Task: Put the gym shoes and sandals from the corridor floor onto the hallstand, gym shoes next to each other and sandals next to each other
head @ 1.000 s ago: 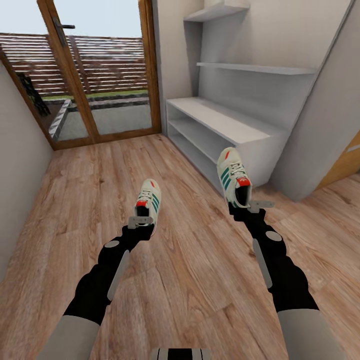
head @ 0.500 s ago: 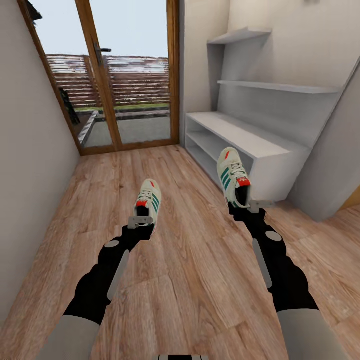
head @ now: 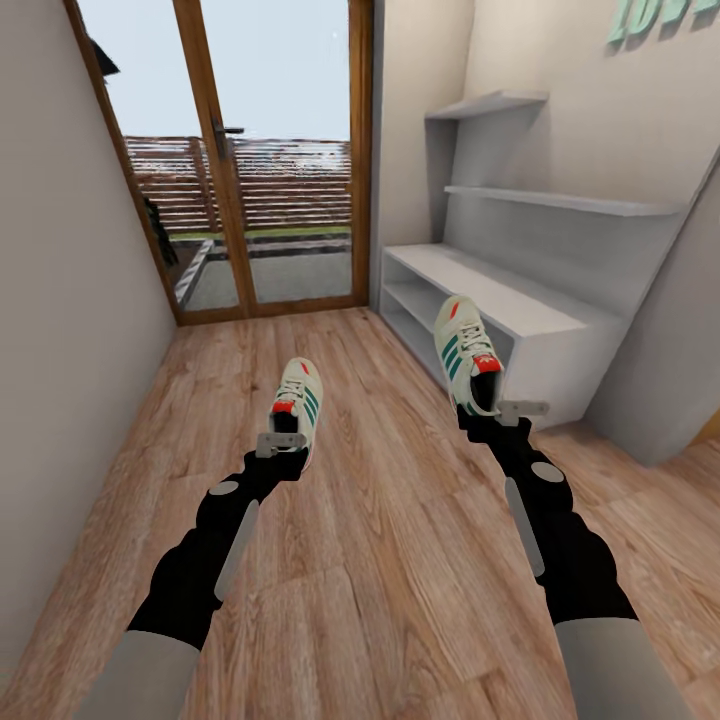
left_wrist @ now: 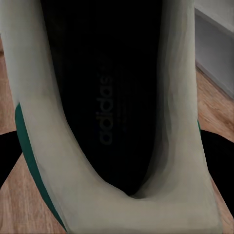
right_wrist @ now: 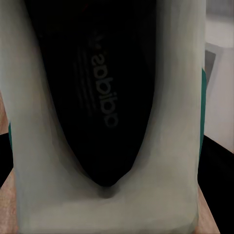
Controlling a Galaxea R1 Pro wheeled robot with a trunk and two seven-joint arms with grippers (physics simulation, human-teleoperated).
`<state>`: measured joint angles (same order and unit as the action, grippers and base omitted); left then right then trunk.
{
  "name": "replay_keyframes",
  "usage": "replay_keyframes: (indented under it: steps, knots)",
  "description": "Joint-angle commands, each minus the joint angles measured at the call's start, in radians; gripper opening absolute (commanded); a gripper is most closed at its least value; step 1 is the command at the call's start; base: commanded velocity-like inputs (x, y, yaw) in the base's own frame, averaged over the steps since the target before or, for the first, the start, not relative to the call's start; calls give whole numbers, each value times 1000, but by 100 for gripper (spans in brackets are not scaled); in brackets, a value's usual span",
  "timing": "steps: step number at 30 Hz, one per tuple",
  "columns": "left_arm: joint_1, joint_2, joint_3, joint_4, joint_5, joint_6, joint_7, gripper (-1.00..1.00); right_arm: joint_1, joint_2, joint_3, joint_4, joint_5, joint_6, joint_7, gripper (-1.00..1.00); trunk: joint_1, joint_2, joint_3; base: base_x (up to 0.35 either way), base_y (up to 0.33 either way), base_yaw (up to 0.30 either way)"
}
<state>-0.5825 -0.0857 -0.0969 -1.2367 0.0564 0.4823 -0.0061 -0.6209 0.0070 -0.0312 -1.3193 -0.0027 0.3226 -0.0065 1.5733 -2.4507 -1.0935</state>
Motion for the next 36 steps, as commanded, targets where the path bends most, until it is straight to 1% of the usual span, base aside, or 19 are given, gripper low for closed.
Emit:
replay_keyframes:
  steps: [1, 4, 7, 16, 31, 36]
  knots:
    - [0, 0, 0, -1, 5, 5, 0, -100, 0, 1, -1, -1, 0, 6, -1, -100, 0, 0, 1, 0, 0, 22]
    - [0, 0, 0, -1, 6, 5, 0, -100, 0, 1, -1, -1, 0, 6, -1, -100, 0, 0, 5, 2, 0, 9]
    - [0, 0, 0, -1, 6, 5, 0, -100, 0, 1, -1, -1, 0, 6, -1, -100, 0, 0, 6, 186, 65, 2]
    - [0, 0, 0, 0, 7, 5, 0, -100, 0, 1, -1, -1, 0, 5, 0, -100, 0, 0, 7, 318, 147, 0]
    - [0, 0, 0, 0, 8, 5, 0, -100, 0, -1, -1, -1, 1, 6, 1, -100, 0, 0, 7, 309, 208, 0]
    - [0, -1, 0, 0, 8, 5, 0, -100, 0, -1, -1, -2, 1, 6, 2, -100, 0, 0, 6, 334, 89, 38]
